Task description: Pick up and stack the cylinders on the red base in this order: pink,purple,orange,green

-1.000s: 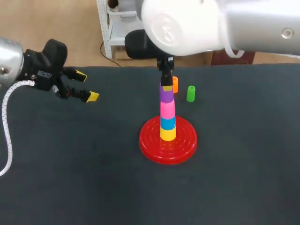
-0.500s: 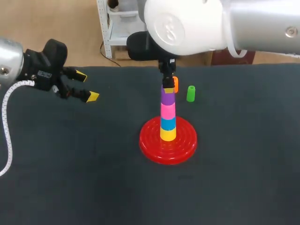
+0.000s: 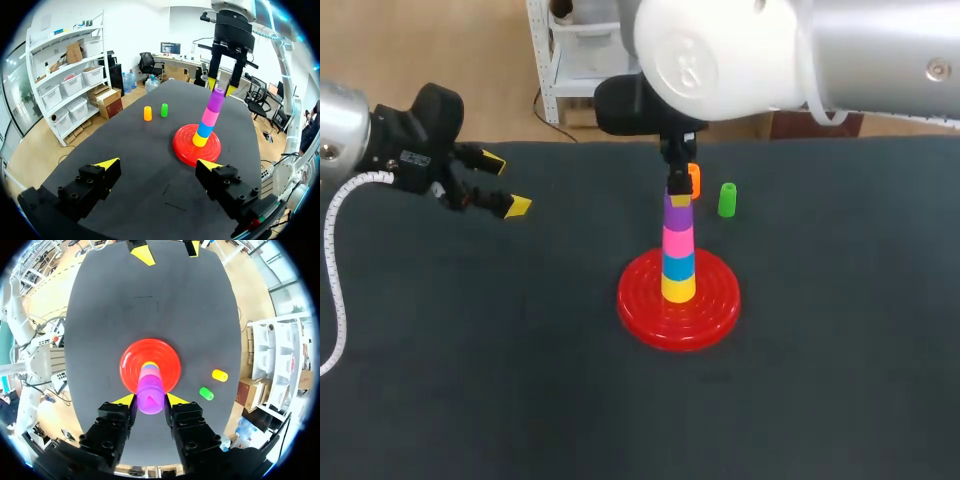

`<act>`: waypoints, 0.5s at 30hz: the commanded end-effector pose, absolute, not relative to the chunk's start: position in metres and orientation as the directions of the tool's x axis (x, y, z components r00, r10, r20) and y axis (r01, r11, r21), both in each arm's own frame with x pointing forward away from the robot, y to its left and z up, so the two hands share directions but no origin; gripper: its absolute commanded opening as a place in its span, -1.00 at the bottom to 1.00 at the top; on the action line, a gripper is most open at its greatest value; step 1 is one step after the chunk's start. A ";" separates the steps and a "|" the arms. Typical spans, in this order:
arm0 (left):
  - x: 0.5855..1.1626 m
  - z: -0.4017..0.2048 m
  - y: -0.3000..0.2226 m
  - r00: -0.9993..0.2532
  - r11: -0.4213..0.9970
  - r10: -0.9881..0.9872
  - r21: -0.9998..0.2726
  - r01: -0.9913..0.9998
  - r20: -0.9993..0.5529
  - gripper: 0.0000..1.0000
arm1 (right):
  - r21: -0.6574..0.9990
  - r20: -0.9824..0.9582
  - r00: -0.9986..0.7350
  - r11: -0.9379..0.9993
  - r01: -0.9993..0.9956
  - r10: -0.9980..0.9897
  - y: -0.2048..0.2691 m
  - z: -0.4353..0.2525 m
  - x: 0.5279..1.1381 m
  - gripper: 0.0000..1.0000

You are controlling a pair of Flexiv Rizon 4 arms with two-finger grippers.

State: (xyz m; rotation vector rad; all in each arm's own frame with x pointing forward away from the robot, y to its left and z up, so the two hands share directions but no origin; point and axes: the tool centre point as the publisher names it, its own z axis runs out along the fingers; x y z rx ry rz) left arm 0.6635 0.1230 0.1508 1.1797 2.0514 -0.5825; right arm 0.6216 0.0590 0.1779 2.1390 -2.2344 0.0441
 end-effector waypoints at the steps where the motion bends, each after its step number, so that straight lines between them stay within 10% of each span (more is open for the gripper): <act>1: 0.665 0.150 0.123 -0.349 0.485 0.565 -0.041 0.873 -0.748 1.00 | 0.030 0.054 -0.050 0.051 -0.998 -0.997 0.059 0.155 0.623 -1.00; 5: 0.665 0.150 0.123 -0.349 0.485 0.565 -0.041 0.873 -0.748 1.00 | 0.017 0.020 -0.069 0.069 -0.997 -0.997 0.057 0.161 0.627 -0.73; 6: 0.665 0.150 0.123 -0.349 0.485 0.565 -0.041 0.873 -0.748 1.00 | 0.008 0.010 -0.068 0.068 -0.998 -0.998 0.057 0.166 0.630 0.74; 7: 0.665 0.150 0.123 -0.349 0.485 0.565 -0.041 0.873 -0.748 1.00 | -0.006 0.000 -0.070 0.070 -0.998 -0.998 0.057 0.171 0.633 1.00; 15: 0.665 0.150 0.123 -0.349 0.485 0.565 -0.041 0.873 -0.748 1.00 | -0.066 -0.146 -0.029 0.039 -0.997 -0.989 0.059 0.223 0.660 1.00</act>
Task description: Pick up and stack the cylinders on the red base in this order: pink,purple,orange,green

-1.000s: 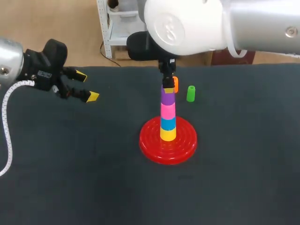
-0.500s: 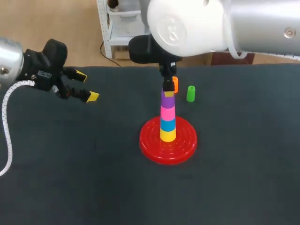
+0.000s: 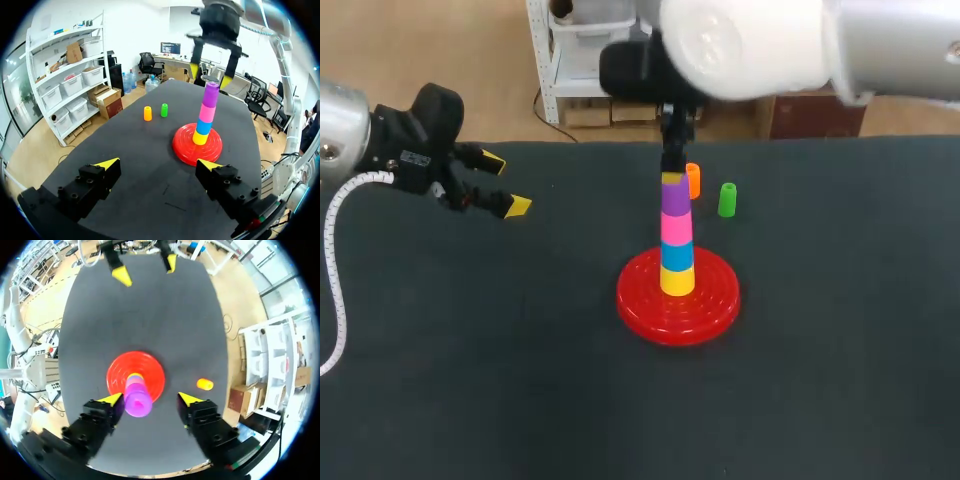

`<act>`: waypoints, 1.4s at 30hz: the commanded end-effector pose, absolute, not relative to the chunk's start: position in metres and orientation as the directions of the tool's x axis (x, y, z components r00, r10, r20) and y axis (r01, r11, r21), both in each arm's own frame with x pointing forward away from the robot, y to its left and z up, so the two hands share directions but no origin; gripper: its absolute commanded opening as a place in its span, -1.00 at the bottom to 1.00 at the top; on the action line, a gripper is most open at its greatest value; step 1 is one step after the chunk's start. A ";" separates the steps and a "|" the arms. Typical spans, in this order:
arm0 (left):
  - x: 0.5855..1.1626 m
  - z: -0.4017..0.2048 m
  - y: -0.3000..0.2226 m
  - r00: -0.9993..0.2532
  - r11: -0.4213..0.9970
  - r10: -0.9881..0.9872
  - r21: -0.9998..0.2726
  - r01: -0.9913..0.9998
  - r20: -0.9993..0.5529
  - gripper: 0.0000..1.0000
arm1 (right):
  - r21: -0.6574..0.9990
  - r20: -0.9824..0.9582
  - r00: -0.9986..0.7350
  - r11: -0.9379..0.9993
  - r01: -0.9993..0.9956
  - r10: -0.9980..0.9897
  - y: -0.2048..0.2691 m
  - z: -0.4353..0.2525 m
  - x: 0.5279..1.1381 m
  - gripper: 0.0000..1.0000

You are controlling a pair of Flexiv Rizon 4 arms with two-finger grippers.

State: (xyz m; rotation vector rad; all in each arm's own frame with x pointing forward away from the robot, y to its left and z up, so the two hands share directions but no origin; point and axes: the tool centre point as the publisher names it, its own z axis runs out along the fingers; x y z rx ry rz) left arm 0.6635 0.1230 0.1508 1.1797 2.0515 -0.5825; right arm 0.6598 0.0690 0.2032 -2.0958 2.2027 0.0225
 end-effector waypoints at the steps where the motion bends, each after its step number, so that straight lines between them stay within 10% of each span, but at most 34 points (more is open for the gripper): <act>1: 0.665 0.150 0.123 -0.349 0.485 0.565 -0.041 0.873 -0.748 1.00 | -0.070 -0.164 -0.023 0.035 -0.997 -0.986 0.059 0.228 0.663 1.00; 42: 0.665 0.150 0.123 -0.349 0.485 0.565 -0.041 0.873 -0.748 1.00 | 0.114 -0.003 -0.354 0.351 -0.929 -0.935 0.036 0.046 0.892 1.00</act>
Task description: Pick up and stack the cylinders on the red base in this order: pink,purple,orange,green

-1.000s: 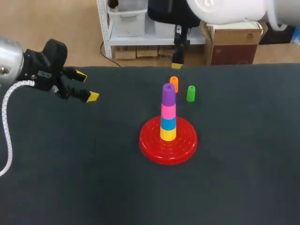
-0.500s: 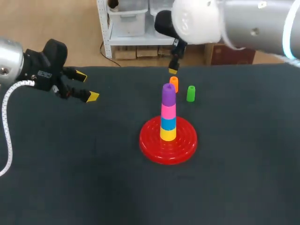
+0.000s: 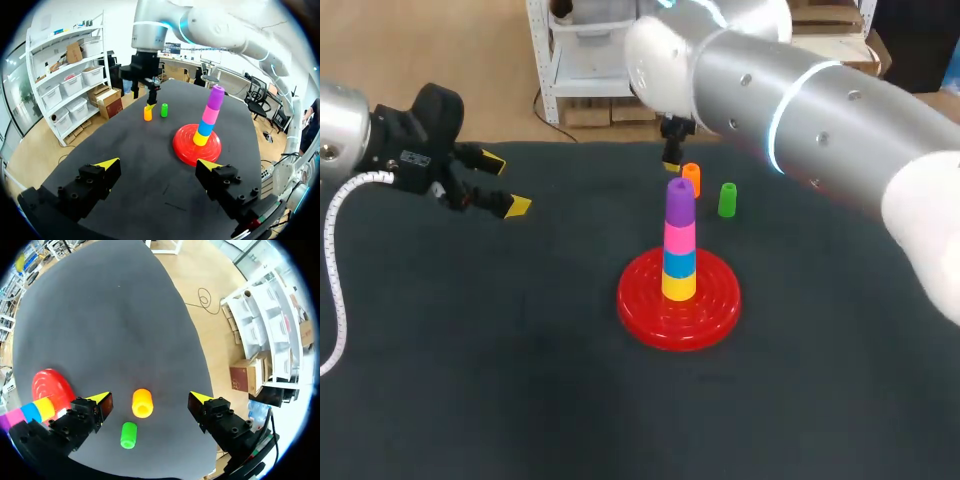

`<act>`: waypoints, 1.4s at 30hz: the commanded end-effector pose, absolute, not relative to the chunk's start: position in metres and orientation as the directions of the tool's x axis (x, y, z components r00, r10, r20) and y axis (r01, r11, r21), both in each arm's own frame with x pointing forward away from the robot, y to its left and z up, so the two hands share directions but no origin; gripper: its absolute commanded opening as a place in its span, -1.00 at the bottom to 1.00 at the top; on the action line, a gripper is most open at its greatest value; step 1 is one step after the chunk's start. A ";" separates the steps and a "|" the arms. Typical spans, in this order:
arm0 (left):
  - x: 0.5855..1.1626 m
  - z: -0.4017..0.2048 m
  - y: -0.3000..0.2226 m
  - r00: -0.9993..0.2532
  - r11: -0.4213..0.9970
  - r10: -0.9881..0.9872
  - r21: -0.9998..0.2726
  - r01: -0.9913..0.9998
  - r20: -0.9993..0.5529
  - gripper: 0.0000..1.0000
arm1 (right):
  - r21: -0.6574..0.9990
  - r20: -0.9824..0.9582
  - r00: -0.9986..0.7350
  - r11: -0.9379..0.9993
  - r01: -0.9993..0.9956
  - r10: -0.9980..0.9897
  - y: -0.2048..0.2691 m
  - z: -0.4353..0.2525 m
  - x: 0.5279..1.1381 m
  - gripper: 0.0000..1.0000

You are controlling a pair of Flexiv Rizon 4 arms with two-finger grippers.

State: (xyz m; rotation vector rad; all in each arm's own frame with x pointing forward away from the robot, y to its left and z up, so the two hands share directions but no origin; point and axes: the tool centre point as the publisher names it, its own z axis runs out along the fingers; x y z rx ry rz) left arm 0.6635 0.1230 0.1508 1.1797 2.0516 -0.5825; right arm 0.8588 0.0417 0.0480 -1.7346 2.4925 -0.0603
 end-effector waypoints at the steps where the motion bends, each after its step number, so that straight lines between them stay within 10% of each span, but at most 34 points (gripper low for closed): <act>1: 0.665 0.150 0.123 -0.349 0.485 0.565 -0.041 0.873 -0.748 1.00 | 0.116 -0.009 -0.357 0.353 -0.928 -0.934 0.035 0.046 0.889 1.00; 42: 0.665 0.150 0.123 -0.349 0.485 0.565 -0.041 0.873 -0.748 1.00 | 0.233 -0.024 -0.427 0.410 -0.882 -0.904 0.025 0.026 0.855 1.00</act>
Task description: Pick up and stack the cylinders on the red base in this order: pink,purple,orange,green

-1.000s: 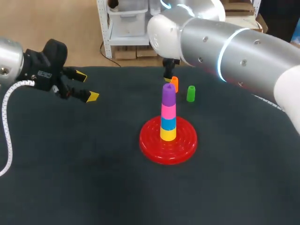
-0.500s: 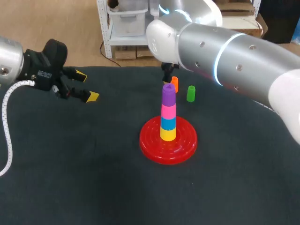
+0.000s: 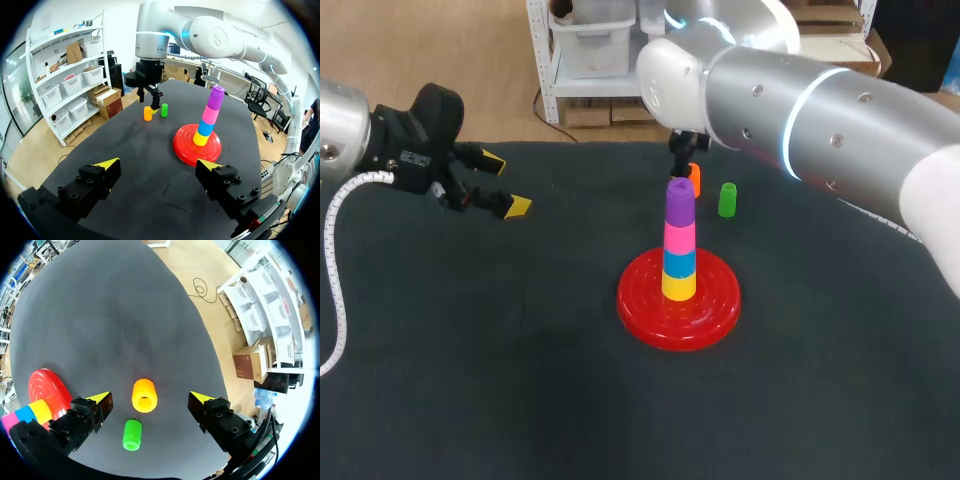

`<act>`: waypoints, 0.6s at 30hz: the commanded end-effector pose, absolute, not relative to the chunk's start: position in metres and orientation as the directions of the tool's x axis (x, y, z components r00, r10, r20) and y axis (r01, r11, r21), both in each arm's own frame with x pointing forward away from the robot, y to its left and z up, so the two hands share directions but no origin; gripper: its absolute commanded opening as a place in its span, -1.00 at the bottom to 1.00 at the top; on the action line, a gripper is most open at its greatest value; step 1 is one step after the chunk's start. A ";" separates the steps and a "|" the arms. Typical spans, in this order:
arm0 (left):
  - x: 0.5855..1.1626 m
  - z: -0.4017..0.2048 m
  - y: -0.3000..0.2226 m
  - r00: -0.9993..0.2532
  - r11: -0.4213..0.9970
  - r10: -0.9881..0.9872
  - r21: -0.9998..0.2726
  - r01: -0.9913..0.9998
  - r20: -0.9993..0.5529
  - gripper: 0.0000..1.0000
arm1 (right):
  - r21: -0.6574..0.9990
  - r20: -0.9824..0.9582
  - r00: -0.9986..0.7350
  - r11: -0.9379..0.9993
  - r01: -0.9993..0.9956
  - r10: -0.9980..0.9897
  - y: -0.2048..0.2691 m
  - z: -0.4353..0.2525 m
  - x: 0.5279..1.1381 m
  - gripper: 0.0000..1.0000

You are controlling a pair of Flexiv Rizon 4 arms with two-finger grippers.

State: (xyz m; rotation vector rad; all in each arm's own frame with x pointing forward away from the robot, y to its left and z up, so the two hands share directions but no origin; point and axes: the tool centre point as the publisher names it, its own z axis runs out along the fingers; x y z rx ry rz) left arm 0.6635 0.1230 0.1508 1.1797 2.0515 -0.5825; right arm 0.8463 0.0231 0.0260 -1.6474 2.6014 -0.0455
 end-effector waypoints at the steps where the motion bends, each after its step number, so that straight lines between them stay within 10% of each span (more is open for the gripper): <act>1: 0.665 0.150 0.123 -0.349 0.485 0.565 -0.041 0.873 -0.748 1.00 | 0.235 -0.024 -0.427 0.410 -0.881 -0.904 0.025 0.025 0.854 1.00; 18: 0.665 0.150 0.123 -0.349 0.485 0.565 -0.041 0.873 -0.748 1.00 | 0.243 -0.026 -0.429 0.410 -0.879 -0.903 0.029 0.022 0.855 0.62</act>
